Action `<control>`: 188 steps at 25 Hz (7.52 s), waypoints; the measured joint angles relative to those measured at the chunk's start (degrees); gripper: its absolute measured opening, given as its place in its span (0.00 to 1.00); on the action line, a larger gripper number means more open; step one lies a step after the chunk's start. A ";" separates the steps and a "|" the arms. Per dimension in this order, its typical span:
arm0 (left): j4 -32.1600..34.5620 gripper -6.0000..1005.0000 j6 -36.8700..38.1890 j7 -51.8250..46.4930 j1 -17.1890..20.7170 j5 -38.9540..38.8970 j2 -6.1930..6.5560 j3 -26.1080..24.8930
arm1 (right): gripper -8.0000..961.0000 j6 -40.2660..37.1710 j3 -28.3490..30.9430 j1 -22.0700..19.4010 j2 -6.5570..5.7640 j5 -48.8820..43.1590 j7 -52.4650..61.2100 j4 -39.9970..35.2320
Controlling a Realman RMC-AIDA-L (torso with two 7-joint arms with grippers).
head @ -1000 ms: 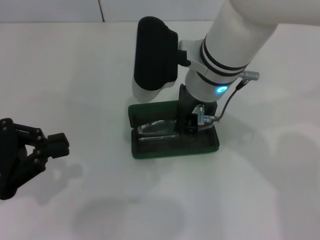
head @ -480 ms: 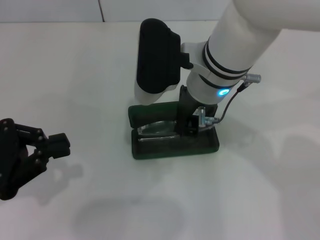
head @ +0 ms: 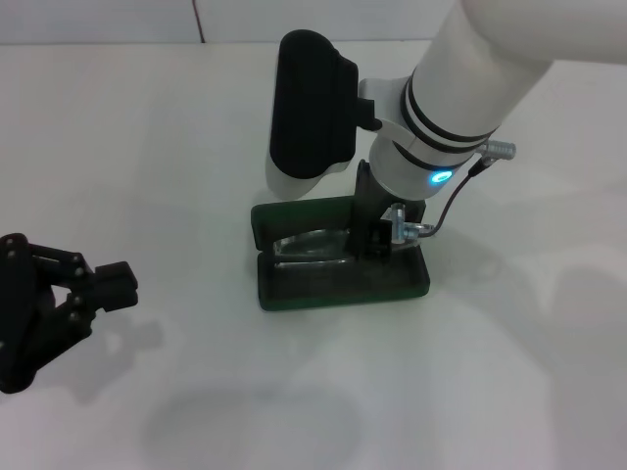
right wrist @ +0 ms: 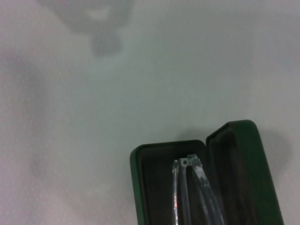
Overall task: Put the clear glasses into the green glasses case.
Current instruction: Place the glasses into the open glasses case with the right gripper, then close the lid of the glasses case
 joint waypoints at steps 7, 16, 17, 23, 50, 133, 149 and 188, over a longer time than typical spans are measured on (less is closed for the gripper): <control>0.00 0.09 0.00 0.00 0.02 0.06 -0.03 -0.71 | 0.14 0.01 0.03 0.01 0.00 -0.04 0.22 -0.08; 0.00 0.09 0.06 0.00 -0.13 0.11 -0.08 -0.71 | 0.14 -0.03 -0.23 0.03 0.00 -0.51 0.29 -0.63; 0.00 0.09 0.06 0.00 -0.12 0.12 -0.09 -0.71 | 0.14 -0.04 -0.24 0.03 0.00 -0.51 0.29 -0.63; 0.00 0.09 0.09 0.00 -0.09 0.13 -0.08 -0.71 | 0.15 -0.05 -0.28 0.03 0.00 -0.51 0.30 -0.63; 0.00 0.10 0.12 0.00 0.17 0.11 -0.08 -0.70 | 0.18 -3.76 0.22 -6.45 0.00 -4.74 3.03 -12.57; -0.08 0.11 0.05 -2.49 -1.01 -0.24 -0.91 -2.66 | 0.18 -6.94 20.97 -36.09 -0.46 -2.97 -4.49 -38.45; -3.22 0.12 -13.68 -6.90 -14.02 4.40 -5.99 -4.86 | 0.18 -6.68 58.36 -50.65 -0.51 20.66 -28.49 -18.81; -9.53 0.18 -42.14 -22.73 -28.15 18.03 -11.39 6.16 | 0.18 -18.00 76.20 -50.10 -0.59 35.29 -53.79 10.99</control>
